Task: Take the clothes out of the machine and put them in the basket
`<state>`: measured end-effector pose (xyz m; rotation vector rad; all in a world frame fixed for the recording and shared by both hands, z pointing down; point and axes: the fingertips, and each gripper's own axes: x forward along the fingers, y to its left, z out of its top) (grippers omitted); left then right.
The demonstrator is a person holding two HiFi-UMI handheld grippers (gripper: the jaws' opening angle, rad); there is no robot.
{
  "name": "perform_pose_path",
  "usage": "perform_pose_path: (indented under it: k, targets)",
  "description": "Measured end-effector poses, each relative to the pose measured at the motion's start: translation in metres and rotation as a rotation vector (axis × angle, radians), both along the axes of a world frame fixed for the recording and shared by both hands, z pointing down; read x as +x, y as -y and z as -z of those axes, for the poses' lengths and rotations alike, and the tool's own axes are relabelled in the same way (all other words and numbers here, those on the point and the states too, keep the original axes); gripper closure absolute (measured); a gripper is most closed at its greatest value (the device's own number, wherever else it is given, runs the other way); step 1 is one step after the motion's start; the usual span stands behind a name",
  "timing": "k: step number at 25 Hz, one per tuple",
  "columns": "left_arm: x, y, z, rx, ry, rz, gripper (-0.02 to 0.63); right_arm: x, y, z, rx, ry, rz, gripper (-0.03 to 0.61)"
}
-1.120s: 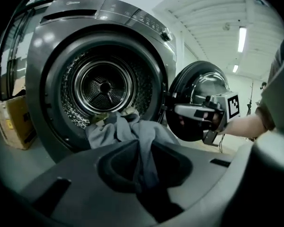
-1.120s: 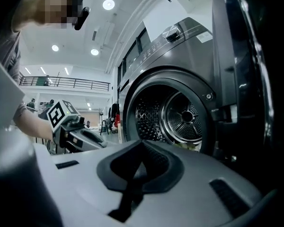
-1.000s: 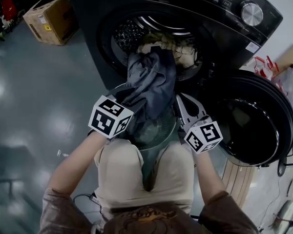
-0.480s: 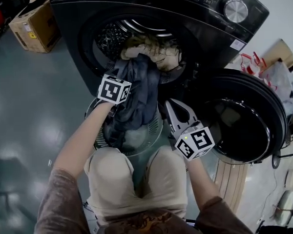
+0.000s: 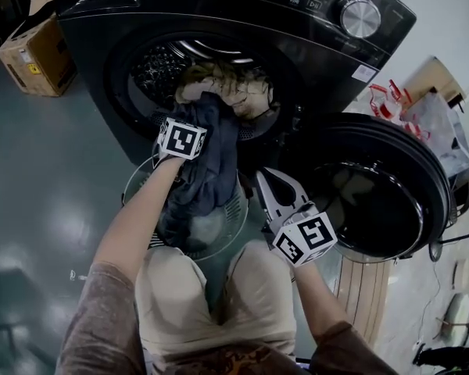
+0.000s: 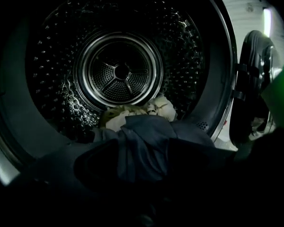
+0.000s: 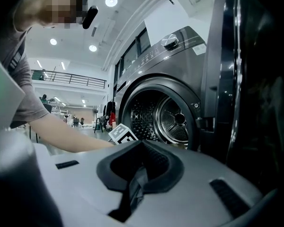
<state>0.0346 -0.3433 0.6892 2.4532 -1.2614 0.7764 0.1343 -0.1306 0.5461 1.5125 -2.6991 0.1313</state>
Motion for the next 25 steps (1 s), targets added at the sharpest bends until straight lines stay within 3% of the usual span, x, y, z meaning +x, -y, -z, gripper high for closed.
perform_pose_path:
  k: [4,6,8,13,19,25]
  targets:
    - [0.002,-0.006,0.000,-0.022,-0.022,-0.016,0.370,0.001,-0.002,-0.002,-0.005,-0.005,-0.003,0.581]
    - [-0.001,-0.008,-0.001,-0.032,-0.021,-0.020,0.504,0.001,-0.002,-0.003,-0.010,-0.001,-0.006,0.581]
    - [-0.003,-0.013,-0.002,-0.051,-0.035,-0.035,0.541,0.000,-0.002,-0.005,-0.016,0.005,-0.007,0.581]
    - [-0.004,-0.048,0.020,-0.053,-0.063,-0.124,0.549,-0.004,0.001,-0.006,-0.016,0.007,0.011,0.581]
    - [-0.018,-0.133,0.052,-0.051,-0.059,-0.263,0.549,-0.009,0.014,-0.008,-0.007,0.009,0.036,0.581]
    - [-0.046,-0.204,0.069,-0.088,-0.070,-0.297,0.548,-0.020,0.023,-0.015,-0.013,0.014,0.069,0.581]
